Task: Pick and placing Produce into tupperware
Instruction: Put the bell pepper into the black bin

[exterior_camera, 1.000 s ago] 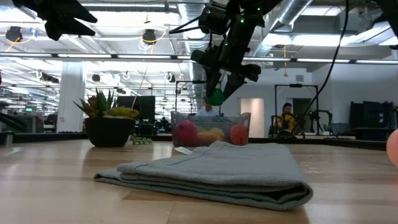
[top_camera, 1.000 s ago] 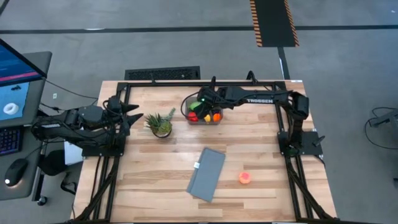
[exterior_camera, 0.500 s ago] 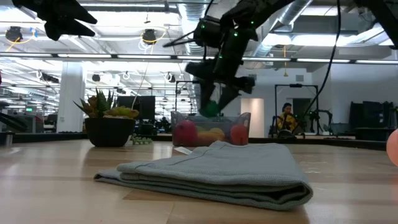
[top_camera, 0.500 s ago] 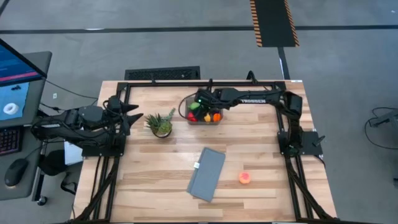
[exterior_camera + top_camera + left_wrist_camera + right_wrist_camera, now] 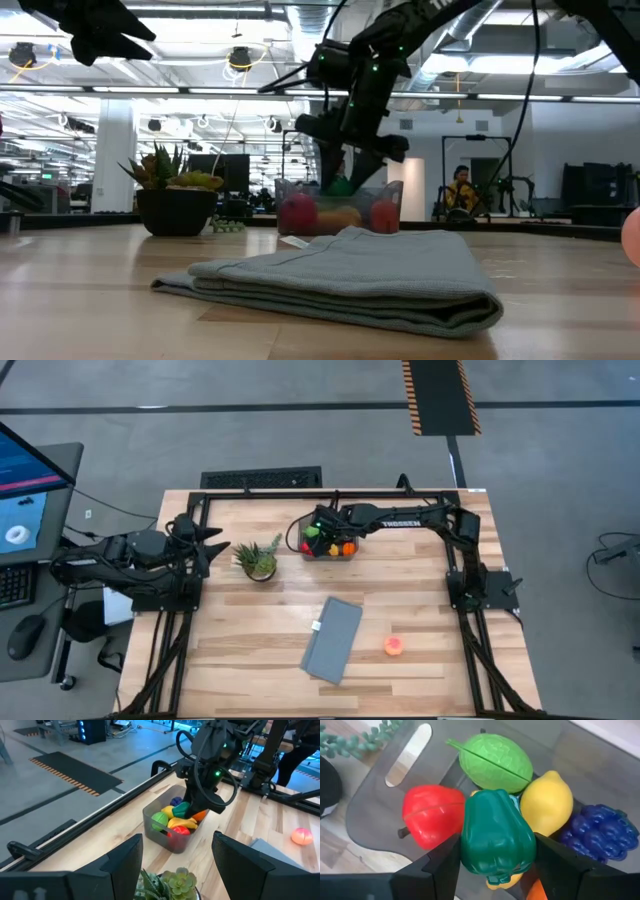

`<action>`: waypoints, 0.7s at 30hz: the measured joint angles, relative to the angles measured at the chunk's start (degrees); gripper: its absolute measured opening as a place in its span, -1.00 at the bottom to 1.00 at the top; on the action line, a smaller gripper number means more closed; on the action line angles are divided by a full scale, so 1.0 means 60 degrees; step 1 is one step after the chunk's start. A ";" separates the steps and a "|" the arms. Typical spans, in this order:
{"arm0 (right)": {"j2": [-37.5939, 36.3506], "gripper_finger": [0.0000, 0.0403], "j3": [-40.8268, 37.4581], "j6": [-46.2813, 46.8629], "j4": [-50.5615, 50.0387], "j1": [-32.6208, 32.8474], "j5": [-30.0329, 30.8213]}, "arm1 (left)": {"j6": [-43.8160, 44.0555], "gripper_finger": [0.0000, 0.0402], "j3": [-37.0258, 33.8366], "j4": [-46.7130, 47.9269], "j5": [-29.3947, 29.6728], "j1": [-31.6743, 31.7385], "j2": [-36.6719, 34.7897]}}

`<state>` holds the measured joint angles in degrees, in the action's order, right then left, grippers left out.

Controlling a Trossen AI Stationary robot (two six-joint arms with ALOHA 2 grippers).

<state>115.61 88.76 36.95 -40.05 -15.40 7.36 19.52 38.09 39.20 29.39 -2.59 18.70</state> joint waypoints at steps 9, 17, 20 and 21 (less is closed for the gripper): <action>0.0000 0.22 -0.0001 -0.0004 -0.0003 -0.0081 -0.0087 | -0.0038 0.13 0.0000 0.0011 0.0113 0.0000 0.0000; 0.0000 0.28 -0.0001 -0.0099 0.0041 -0.0087 -0.0088 | -0.0035 0.13 0.0000 0.0011 0.0109 0.0000 0.0000; 0.0000 0.31 -0.0001 -0.0167 0.0198 -0.0083 -0.0167 | -0.0034 0.13 0.0000 0.0011 0.0109 0.0000 0.0000; 0.0000 0.31 0.0000 -0.0194 0.0283 -0.0083 -0.0208 | -0.0034 0.13 0.0000 0.0011 0.0106 0.0000 0.0000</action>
<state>115.61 88.76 35.79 -38.36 -15.90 6.11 19.31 38.09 39.27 30.02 -2.59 18.70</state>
